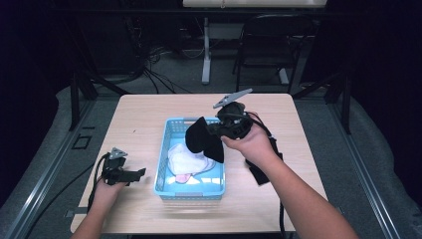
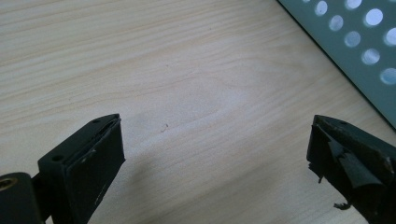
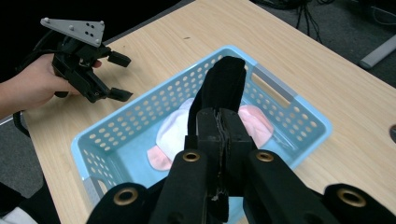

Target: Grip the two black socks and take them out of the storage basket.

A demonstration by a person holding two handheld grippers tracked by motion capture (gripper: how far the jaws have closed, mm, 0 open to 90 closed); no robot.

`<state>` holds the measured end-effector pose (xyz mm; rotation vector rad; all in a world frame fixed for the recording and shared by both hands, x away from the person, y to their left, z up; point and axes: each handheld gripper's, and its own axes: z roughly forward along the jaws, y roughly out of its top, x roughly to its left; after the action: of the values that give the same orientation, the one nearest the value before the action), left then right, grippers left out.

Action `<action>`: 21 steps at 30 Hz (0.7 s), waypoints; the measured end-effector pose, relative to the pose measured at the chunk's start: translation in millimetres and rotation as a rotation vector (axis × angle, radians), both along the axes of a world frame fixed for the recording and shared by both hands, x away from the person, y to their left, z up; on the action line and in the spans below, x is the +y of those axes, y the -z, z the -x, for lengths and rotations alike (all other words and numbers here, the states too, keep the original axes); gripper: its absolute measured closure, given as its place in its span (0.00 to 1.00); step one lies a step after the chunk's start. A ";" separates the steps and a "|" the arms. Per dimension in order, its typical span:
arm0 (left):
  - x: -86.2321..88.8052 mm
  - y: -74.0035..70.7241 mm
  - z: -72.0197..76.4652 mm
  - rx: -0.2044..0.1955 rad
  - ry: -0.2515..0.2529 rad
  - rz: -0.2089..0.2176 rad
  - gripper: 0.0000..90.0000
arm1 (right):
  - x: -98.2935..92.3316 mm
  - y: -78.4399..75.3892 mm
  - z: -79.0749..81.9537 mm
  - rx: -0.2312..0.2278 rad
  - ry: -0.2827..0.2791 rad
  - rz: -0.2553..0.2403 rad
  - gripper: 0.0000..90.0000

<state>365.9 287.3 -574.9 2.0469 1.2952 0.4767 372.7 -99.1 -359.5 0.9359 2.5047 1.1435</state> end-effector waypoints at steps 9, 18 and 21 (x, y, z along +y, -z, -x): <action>1.3 -0.3 1.2 -0.003 0.003 -0.002 0.05 | -47.2 -5.5 13.7 -0.020 0.078 -0.019 0.98; -0.2 0.1 1.2 -0.007 0.001 -0.005 0.05 | -93.2 -2.4 26.0 -0.031 0.166 -0.005 0.98; -0.1 0.2 1.1 -0.006 0.000 -0.006 0.05 | -99.9 1.0 28.5 -0.026 0.183 -0.001 0.98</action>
<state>364.8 287.2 -575.0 2.0493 1.2912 0.4868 344.2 -198.9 -360.5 1.1168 2.3421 1.0923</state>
